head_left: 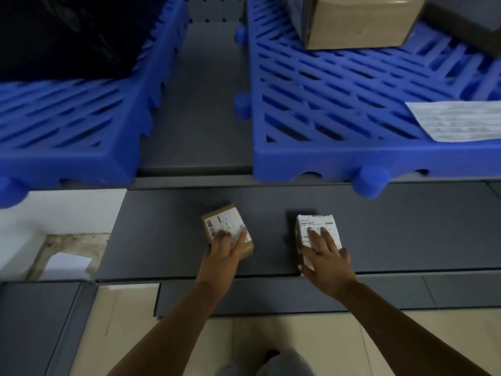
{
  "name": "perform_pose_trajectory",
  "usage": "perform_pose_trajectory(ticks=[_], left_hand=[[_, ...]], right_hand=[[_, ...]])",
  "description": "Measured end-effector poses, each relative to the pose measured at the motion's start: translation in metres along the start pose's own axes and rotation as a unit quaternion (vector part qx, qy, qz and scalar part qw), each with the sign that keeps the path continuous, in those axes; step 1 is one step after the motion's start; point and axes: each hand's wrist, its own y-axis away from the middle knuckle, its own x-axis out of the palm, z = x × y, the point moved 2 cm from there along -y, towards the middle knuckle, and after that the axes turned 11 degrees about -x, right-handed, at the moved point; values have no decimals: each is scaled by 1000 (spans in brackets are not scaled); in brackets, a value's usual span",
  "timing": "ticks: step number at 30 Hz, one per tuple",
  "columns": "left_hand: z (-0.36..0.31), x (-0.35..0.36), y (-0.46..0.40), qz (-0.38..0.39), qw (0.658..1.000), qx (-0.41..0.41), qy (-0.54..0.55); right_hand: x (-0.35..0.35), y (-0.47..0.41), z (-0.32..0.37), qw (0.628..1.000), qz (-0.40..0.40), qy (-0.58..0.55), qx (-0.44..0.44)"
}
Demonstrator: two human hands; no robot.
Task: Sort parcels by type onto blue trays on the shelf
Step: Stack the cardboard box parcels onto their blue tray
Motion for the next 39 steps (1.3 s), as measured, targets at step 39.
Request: perform_pose_trajectory(ticks=[39], left_hand=[[-66, -193, 300, -149, 983, 73, 76]], right_hand=[[-111, 300, 88, 946, -286, -70, -137]])
